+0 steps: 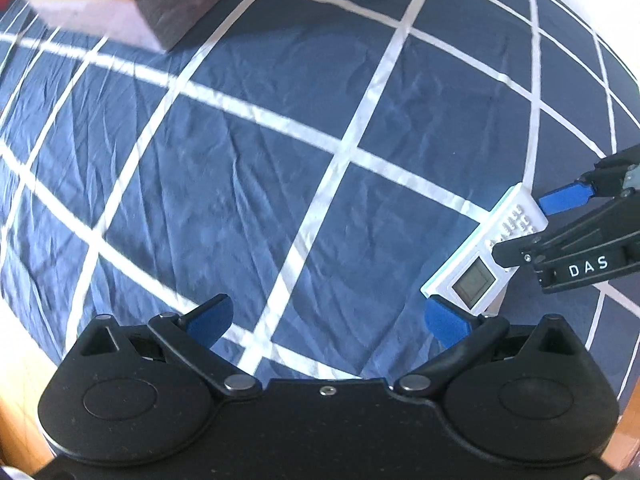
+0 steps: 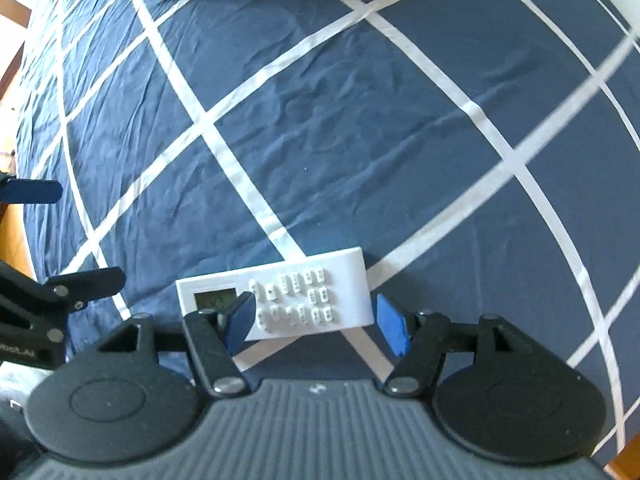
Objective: Organize objects
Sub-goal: 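Close the right gripper on the white remote while the left gripper closes on it too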
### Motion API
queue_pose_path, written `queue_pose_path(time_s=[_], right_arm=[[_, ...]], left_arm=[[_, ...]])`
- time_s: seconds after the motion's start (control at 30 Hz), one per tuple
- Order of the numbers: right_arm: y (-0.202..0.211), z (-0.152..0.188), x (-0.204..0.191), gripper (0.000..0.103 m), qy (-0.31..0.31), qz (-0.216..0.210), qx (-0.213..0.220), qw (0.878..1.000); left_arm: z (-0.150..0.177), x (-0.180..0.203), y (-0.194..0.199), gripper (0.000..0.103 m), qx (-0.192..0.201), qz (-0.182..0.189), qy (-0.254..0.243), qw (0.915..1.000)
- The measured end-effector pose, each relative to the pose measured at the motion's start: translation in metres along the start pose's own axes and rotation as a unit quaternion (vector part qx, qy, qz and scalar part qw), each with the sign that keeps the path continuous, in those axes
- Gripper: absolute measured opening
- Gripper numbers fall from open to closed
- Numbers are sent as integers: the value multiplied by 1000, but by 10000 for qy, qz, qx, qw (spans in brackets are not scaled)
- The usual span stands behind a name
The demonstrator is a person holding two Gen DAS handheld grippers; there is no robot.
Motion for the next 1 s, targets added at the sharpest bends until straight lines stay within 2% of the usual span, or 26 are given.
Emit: queue_pose_path(time_s=[0.27, 0.5, 0.63, 0.77, 1.0], right_arm=[[-4, -14, -5, 68, 526, -207, -147, 9983], [-4, -14, -6, 69, 482, -264, 5, 9985], [-4, -9, -4, 69, 186, -219, 56, 9996], [-3, -2, -2, 69, -380, -199, 142, 9990], [-6, 15, -6, 69, -1417, -319, 333, 9888]], left_arm=[[7, -1, -5, 103, -30, -39, 407, 9992], [13, 8, -11, 103, 13, -32, 456, 9990], [21, 7, -15, 103, 31, -3, 568, 9984], [28, 3, -19, 103, 36, 72, 739, 9972], [30, 7, -23, 103, 65, 289, 863, 9958]])
Point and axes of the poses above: each gripper's, at about its wrist camera, not at the fingertips, and y roughly against the way its jaws point, x to its right, z to its underside, the point moved 7 cm from there along -y, roughly the way its jaws point, and after that the axes turned 8 degrees about -x, right-handed, at the moved point
